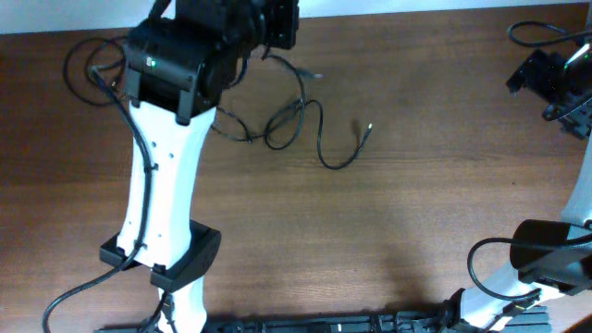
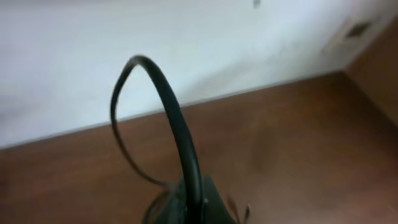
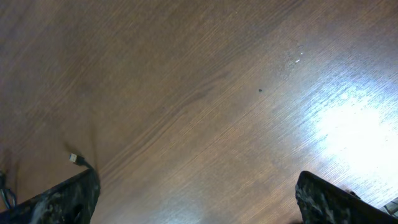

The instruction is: Untangle cables

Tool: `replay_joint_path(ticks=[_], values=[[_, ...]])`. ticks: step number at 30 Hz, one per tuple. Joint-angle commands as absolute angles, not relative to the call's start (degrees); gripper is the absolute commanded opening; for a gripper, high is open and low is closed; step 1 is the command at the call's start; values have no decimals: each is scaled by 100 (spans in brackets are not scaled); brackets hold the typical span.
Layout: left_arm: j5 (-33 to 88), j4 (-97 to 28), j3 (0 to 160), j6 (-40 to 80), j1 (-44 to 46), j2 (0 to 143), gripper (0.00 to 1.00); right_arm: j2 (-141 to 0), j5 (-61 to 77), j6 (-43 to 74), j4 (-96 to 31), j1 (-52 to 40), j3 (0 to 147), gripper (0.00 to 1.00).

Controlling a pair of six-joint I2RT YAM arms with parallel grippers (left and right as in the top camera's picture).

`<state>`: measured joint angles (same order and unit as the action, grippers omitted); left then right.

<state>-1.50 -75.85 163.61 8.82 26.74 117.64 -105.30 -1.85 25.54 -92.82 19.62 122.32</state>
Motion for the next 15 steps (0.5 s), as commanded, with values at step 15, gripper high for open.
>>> replay_joint_path(ticks=[15], values=[[-3846, -5083, 16372, 591, 1483, 11251, 0, -10538, -176, 2596, -9277, 1942, 12204, 98]])
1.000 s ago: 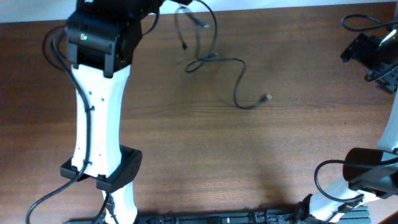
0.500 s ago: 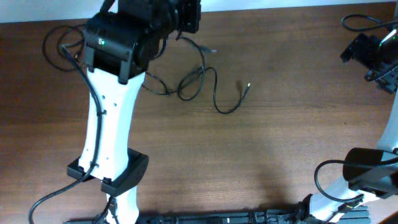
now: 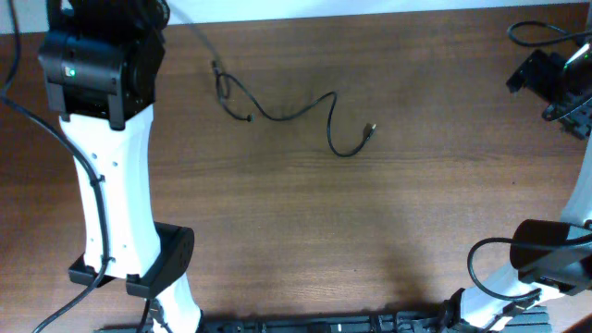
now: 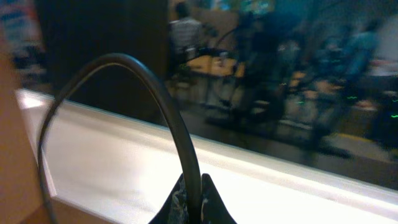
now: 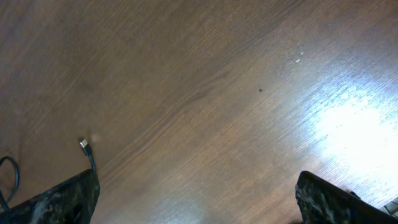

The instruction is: Untangle cables

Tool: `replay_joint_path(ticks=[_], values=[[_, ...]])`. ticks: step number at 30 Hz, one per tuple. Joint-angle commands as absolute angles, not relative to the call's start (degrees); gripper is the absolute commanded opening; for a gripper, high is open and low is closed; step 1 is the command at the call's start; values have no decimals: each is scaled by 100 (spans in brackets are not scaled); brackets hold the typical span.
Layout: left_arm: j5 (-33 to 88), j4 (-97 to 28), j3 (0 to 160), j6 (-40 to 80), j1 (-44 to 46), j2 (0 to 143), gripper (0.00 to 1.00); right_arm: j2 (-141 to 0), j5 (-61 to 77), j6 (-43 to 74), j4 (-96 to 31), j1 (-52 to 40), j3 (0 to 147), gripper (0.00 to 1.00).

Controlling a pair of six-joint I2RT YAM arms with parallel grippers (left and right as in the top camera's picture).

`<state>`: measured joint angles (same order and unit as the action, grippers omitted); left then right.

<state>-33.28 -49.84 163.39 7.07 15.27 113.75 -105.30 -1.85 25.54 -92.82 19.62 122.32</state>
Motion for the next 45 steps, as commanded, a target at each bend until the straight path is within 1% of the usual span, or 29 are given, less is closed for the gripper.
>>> replay_joint_path(ticks=[1, 3, 4, 5, 7, 9, 10, 14, 17, 20, 21, 23, 25, 28, 29, 30, 32, 34, 36, 38, 41, 45], values=[[-3844, -5175, 16370, 589, 1483, 11251, 0, -10538, -178, 2596, -9277, 1942, 12204, 98], [-3809, -5793, 16365, 598, 1485, 11253, 0, -10538, -176, 2596, -9277, 1942, 12204, 98], [-3610, -6040, 16359, 598, 1485, 11253, 0, -10538, -178, 2596, -9277, 1942, 12204, 98], [-3168, -6342, 16357, 598, 1485, 11253, 0, -10538, -178, 2596, -9277, 1942, 12204, 98], [-1846, -6921, 16359, 600, 1485, 11251, 0, -10538, -176, 2596, -9277, 1942, 12204, 98], [-478, -7043, 16361, 600, 1483, 11205, 0, -10538, -178, 2596, -9277, 1942, 12204, 98], [-266, -6947, 16361, 600, 1483, 11135, 0, -10538, -176, 2596, -9277, 1942, 12204, 99], [-283, -6521, 16361, 602, 1483, 10600, 0, -10538, -176, 2596, -9277, 1942, 12204, 98], [-169, -6788, 16361, 1037, 1485, 10186, 0, -10538, -178, 2596, -9277, 1942, 12204, 99], [-75, -7533, 16361, 1114, 1485, 10066, 0, -10538, -176, 2598, -9277, 1942, 12204, 98], [-75, -7959, 16350, 1162, 1485, 10079, 0, -10538, -176, 2596, -9277, 1942, 12204, 98], [-78, -8750, 16295, 1614, 1485, 10101, 0, -10538, -176, 2596, -9277, 1942, 12204, 98], [-239, -9091, 16293, 1629, 1483, 10101, 0, -10538, -176, 2596, -9277, 1942, 12204, 98], [-906, -9188, 16293, 1629, 1483, 10101, 0, -10538, -178, 2596, -9277, 1942, 12204, 98], [-1278, -9181, 16293, 1643, 1483, 10101, 0, -10538, -178, 2596, -9277, 1942, 12204, 98], [-2104, -9183, 16291, 1914, 1483, 10114, 0, -10538, -178, 2596, -9277, 1942, 12204, 99], [-3225, -9183, 16282, 2357, 1483, 10167, 0, -10538, -176, 2596, -9277, 1942, 12204, 98], [-4414, -9188, 16278, 2484, 1437, 10318, 0, -10538, -176, 2598, -9277, 1942, 12204, 98], [-4908, -9181, 16278, 2488, 1219, 10503, 0, -10538, -176, 2596, -9277, 1942, 12204, 98], [-4928, -9089, 16278, 2593, 740, 10737, 0, -10538, -176, 2596, -9277, 1942, 12204, 98], [-4799, -9074, 16278, 3363, -134, 11037, 0, -10538, -176, 2596, -9277, 1942, 12204, 98], [-4042, -9063, 16278, 3964, -1376, 11493, 0, -10538, -176, 2596, -9277, 1942, 12204, 99]])
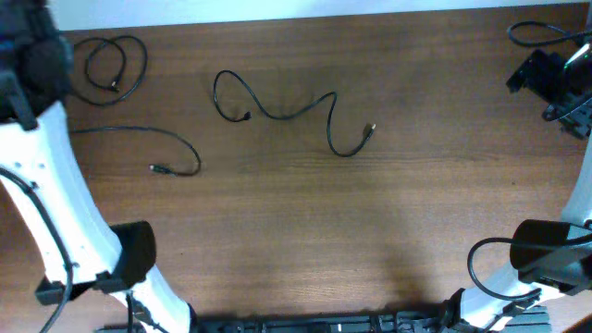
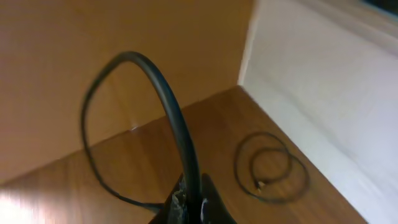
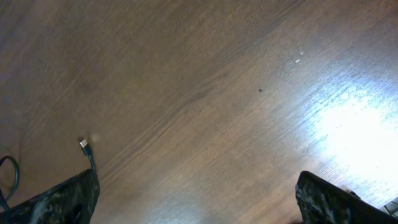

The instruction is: Untangle cables

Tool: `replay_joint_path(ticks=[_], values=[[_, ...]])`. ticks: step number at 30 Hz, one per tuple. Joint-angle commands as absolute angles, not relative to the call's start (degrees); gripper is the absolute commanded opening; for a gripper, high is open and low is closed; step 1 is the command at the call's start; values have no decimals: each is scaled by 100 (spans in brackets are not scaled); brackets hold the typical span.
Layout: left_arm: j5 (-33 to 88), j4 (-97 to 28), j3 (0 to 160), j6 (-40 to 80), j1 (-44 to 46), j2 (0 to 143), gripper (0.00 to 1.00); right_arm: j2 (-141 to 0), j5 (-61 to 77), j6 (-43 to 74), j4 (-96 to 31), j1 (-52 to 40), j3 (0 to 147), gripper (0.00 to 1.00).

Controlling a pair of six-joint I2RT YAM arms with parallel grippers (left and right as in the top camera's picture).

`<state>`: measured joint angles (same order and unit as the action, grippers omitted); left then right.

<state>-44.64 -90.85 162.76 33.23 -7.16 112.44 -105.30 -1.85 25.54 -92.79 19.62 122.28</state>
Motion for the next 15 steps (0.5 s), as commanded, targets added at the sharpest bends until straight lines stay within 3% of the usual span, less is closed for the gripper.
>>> replay_joint_path(ticks=[1, 6, 15], values=[[-3815, -9011, 16278, 4226, -1717, 11662, 0, -10538, -178, 2596, -9277, 1942, 12204, 98], [-1940, -9172, 16278, 4563, -2749, 12350, 0, -10538, -176, 2598, -9277, 1942, 12204, 98], [-727, -9673, 15968, 4272, -2829, 13506, 1, -10538, -178, 2596, -9277, 1942, 12204, 99]])
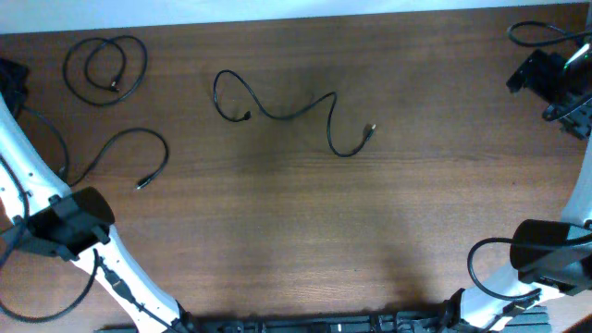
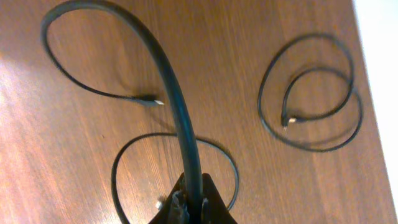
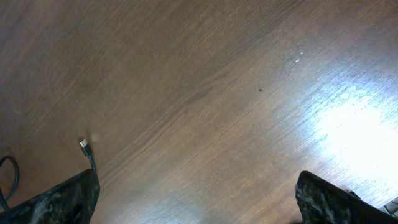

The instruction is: Untangle cables

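Note:
My left gripper (image 2: 191, 200) is shut on a black cable (image 2: 177, 112). From the jaws the cable arches up and back to a plug (image 2: 149, 99), and another loop (image 2: 231, 167) lies under the jaws. In the overhead view this cable (image 1: 139, 137) curls at the left beside the left arm (image 1: 28, 176). A coiled cable (image 1: 104, 63) lies apart at the far left corner and shows as the coiled cable (image 2: 311, 93) in the left wrist view. A wavy cable (image 1: 277, 111) lies alone in the middle. My right gripper (image 3: 196, 205) is open at the far right, over bare wood.
The wavy cable's plug (image 3: 84, 144) shows near the right gripper's left finger. The table's far edge (image 1: 296, 17) runs close behind the cables. The right arm's base (image 1: 546, 259) and a dark rail (image 1: 314, 324) stand along the front.
The left arm has swung further left and lower. The held cable's loop and plug lie closer to the table's left edge. The left wrist camera now looks straight down at the table. The right arm is unchanged.
The left gripper held a cable over a tangle at the far centre-left. Then it stood further left, and the wavy cable lay alone. Later the held cable trailed along the left side near a coiled one. Now three cables lie apart.

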Tool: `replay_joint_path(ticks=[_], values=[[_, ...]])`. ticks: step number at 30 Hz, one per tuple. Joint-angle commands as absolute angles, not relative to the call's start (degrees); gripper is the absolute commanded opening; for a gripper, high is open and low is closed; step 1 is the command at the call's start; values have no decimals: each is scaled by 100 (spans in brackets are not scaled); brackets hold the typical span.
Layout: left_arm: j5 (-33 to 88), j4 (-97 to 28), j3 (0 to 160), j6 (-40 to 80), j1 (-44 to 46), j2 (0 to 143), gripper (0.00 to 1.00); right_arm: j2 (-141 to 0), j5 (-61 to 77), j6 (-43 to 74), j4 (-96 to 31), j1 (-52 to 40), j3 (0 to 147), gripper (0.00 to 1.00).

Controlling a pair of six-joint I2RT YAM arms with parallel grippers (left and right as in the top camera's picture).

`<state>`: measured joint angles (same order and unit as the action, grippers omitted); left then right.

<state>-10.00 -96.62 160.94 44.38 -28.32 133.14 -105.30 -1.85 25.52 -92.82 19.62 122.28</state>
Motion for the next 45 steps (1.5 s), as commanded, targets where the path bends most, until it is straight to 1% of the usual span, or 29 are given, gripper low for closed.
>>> replay_joint_path(ticks=[1, 3, 4, 6, 7, 10, 11, 12, 15, 17, 18, 19, 20, 21, 22, 23, 25, 27, 28, 29, 30, 31, 32, 33, 36, 40, 43, 44, 45], values=[[-738, -9673, 15876, 4233, -2829, 13511, 3, -10538, -176, 2596, -9277, 1942, 12204, 98], [-742, -9673, 15443, 4237, -2829, 13511, 3, -10538, -176, 2596, -9277, 1942, 12204, 98], [-718, -9673, 15297, 4237, -2827, 13511, 1, -10541, -176, 2596, -9277, 1942, 12204, 98], [-685, -9662, 14835, 4237, -2827, 13511, 4, -10538, -178, 2596, -9277, 1942, 12204, 98], [-685, -9618, 14571, 4237, -2829, 13511, 8, -10538, -176, 2596, -9277, 1942, 12204, 98], [-687, -9126, 13596, 4237, -2829, 13511, 11, -10538, -176, 2596, -9277, 1942, 12204, 98], [-687, -8976, 13373, 4237, -2829, 13511, 16, -10538, -176, 2596, -9277, 1942, 12204, 99], [-687, -8849, 13200, 4237, -2829, 13511, 27, -10538, -176, 2596, -9277, 1942, 12204, 98], [-711, -8458, 12748, 4235, -2829, 13511, 33, -10538, -176, 2596, -9277, 1942, 12204, 98], [-735, -8291, 12639, 4224, -2829, 13511, 51, -10538, -176, 2596, -9277, 1942, 12204, 99], [-727, -8191, 12630, 4080, -2829, 13511, 56, -10538, -176, 2596, -9277, 1942, 12204, 98], [-727, -8112, 12630, 3854, -2829, 13511, 57, -10538, -176, 2596, -9277, 1942, 12204, 98], [-703, -8097, 12630, 3444, -2829, 13511, 60, -10538, -176, 2596, -9277, 1942, 12204, 98], [-707, -8099, 12628, 3065, -2829, 13511, 65, -10538, -176, 2596, -9277, 1942, 12204, 98], [-729, -8103, 12599, 2834, -2829, 13511, 77, -10538, -178, 2596, -9277, 1942, 12204, 98], [-731, -8141, 12501, 2836, -2829, 13511, 79, -10538, -176, 2596, -9277, 1942, 12204, 99], [-729, -8068, 12283, 2838, -2829, 13513, 77, -10538, -176, 2596, -9277, 1942, 12204, 98], [-722, -7975, 11966, 2840, -2829, 13511, 69, -10538, -176, 2596, -9277, 1942, 12204, 98], [-727, -7878, 11730, 2836, -2829, 13511, 58, -10538, -176, 2596, -9277, 1942, 12204, 98], [-727, -7808, 11577, 2836, -2829, 13511, 41, -10541, -178, 2596, -9277, 1942, 12204, 98], [-729, -7776, 11515, 2836, -2829, 13511, 31, -10538, -176, 2596, -9277, 1942, 12204, 98], [-760, -7758, 11500, 2814, -2829, 13513, 24, -10538, -176, 2596, -9277, 1942, 12204, 98], [-987, -7793, 11594, 2814, -2829, 13491, 10, -10538, -178, 2596, -9277, 1942, 12204, 98], [-1256, -7907, 11758, 2816, -2829, 13489, 0, -10538, -178, 2596, -9277, 1942, 12204, 99], [-2038, -8606, 13039, 2884, -2827, 13487, 0, -10538, -176, 2596, -9277, 1942, 12204, 98], [-2036, -8847, 14449, 2884, -2764, 13487, 0, -10538, -176, 2596, -9277, 1942, 12204, 98], [-2018, -8866, 14409, 2928, -2753, 13504, 0, -10538, -178, 2596, -9277, 1942, 12204, 98], [-2016, -8858, 14269, 2928, -2753, 13506, 18, -10538, -176, 2596, -9277, 1942, 12204, 98], [-1984, -8862, 14064, 3030, -2753, 13506, 43, -10538, -178, 2596, -9277, 1942, 12204, 98]])
